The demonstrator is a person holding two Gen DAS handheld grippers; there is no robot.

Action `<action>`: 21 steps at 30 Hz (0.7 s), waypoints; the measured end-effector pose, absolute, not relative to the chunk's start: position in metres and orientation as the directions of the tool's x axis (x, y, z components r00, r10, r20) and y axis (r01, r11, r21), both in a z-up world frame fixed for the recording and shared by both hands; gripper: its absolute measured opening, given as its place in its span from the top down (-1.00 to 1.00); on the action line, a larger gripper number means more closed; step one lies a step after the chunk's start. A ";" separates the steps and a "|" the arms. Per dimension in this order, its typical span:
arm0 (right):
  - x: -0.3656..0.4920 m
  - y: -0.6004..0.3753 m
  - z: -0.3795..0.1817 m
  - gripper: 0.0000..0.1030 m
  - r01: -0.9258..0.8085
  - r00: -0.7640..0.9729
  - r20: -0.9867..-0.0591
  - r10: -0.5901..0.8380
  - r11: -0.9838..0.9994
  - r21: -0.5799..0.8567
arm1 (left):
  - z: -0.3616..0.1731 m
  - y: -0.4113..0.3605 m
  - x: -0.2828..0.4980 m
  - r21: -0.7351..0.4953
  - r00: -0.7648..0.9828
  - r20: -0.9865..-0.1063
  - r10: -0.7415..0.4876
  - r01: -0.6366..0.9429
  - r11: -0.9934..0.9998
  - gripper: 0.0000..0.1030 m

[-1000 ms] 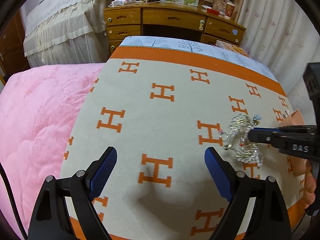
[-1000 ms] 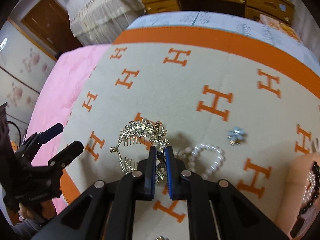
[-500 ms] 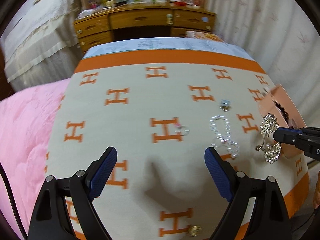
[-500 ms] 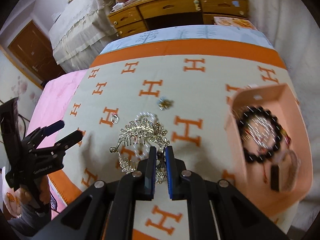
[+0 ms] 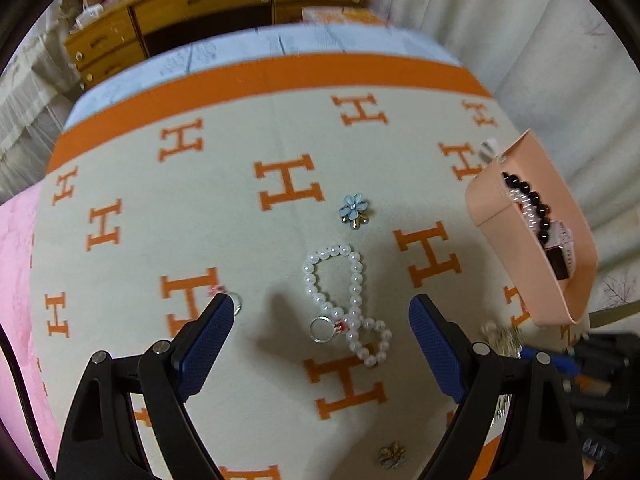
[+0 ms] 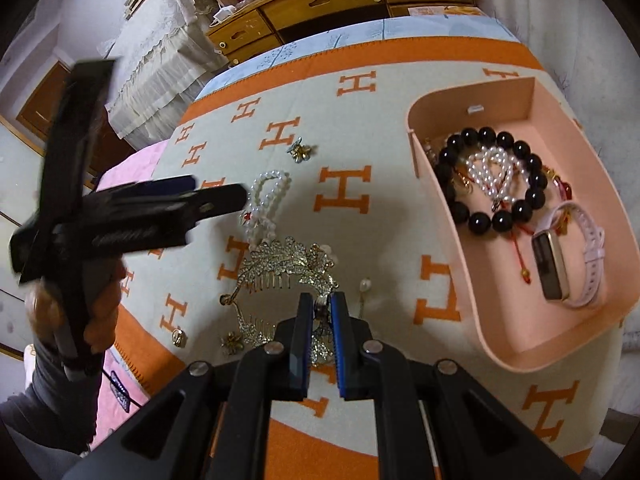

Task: Organize jewelry
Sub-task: 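Grasp the white pearl bracelet with the left tool while the right tool holds the hair clip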

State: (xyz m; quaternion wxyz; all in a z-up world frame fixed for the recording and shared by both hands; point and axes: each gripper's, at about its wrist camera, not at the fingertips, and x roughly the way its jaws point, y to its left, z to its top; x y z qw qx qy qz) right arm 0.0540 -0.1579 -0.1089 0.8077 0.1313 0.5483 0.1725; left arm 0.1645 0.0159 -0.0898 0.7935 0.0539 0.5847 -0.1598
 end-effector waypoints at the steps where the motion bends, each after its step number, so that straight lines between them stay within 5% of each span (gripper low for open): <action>1: 0.053 -0.158 -0.109 0.82 -0.138 0.339 -0.838 0.427 0.904 0.405 | -0.094 0.014 0.168 -0.097 0.247 -0.952 -0.180 0.316 0.944 -0.66; 5: 0.051 -0.159 -0.109 0.82 -0.143 0.337 -0.830 0.443 0.896 0.420 | -0.113 0.004 0.175 -0.081 0.153 -0.979 -0.135 0.317 0.945 -0.10; 10: 0.048 -0.164 -0.110 0.82 -0.138 0.343 -0.821 0.457 0.889 0.437 | -0.114 -0.003 0.176 -0.032 0.174 -0.981 -0.092 0.319 0.947 0.15; 12: 0.047 -0.165 -0.111 0.82 -0.136 0.341 -0.819 0.461 0.887 0.442 | -0.112 -0.003 0.177 -0.032 0.190 -0.977 -0.097 0.317 0.948 0.81; 21: 0.037 -0.171 -0.099 0.82 -0.138 0.379 -0.797 0.470 0.880 0.454 | -0.091 0.002 0.179 -0.103 0.227 -0.959 -0.172 0.287 0.952 0.90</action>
